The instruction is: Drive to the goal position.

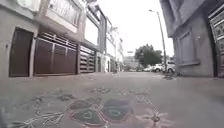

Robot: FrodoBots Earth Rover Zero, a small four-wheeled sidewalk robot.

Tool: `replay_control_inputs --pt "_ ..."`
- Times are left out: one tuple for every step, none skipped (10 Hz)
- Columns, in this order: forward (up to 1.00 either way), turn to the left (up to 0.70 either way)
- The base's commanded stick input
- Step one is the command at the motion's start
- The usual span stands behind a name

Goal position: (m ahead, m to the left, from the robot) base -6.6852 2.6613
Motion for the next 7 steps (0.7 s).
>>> replay_control_inputs --pt "0.0 0.85" --pt "0.0 0.85" --pt "0.0 0.85" --pt "0.0 0.85" --pt "0.0 0.85" --pt "0.0 0.85" --pt "0.0 0.85"
